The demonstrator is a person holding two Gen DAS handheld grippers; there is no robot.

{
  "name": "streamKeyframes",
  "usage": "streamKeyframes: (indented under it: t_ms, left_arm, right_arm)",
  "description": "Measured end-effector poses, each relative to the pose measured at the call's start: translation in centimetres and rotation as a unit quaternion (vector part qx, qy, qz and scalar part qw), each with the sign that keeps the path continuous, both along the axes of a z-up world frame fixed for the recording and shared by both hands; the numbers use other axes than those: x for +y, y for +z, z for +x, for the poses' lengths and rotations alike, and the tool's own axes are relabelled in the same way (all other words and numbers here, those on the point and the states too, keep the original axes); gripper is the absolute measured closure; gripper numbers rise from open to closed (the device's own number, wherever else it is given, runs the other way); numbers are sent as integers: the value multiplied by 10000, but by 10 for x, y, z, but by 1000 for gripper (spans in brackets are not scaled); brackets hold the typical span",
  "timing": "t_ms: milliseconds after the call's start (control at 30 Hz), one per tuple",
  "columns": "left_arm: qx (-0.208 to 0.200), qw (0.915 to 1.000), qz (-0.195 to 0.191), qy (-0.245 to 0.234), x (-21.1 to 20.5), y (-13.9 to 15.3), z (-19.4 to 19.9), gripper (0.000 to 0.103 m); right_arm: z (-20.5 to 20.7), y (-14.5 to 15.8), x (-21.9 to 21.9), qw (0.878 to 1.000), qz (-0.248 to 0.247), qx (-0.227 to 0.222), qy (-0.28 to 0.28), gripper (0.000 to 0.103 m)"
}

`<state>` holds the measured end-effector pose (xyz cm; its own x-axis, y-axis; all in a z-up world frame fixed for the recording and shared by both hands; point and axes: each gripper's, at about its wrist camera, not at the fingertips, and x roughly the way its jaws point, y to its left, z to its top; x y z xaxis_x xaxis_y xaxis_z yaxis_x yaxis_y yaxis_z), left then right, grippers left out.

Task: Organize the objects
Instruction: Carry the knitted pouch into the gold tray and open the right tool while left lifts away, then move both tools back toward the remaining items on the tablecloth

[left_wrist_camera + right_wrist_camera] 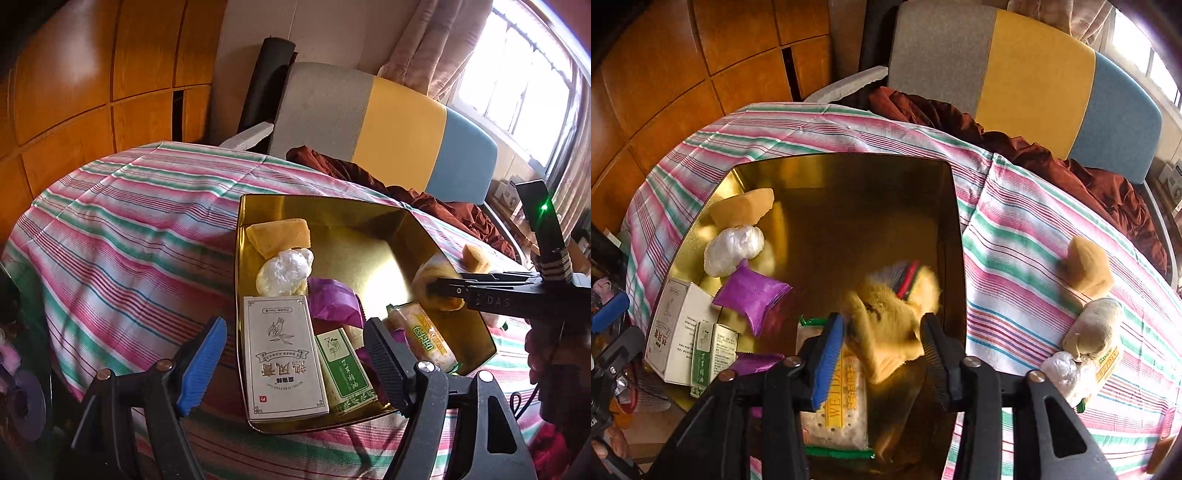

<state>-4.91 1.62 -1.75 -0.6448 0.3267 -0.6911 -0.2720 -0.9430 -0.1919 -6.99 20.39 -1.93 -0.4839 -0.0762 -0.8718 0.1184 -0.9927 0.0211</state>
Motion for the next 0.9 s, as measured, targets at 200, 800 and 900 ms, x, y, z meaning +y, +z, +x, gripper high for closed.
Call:
streamKeyframes:
  t_ms: [200, 800, 900]
  left_arm:
    - [-9, 9999, -62, -81, 8, -2, 3, 26]
    - [157, 9983, -476, -302, 33, 6, 18, 24]
    - [179, 9978, -508, -385, 38, 7, 22, 24]
  right_arm:
    - [9, -1, 2, 10000, -30, 46, -20, 49]
    - [50, 12, 17, 9989, -86, 454, -125, 34]
    - [56, 17, 27, 9984, -73, 524, -190, 34]
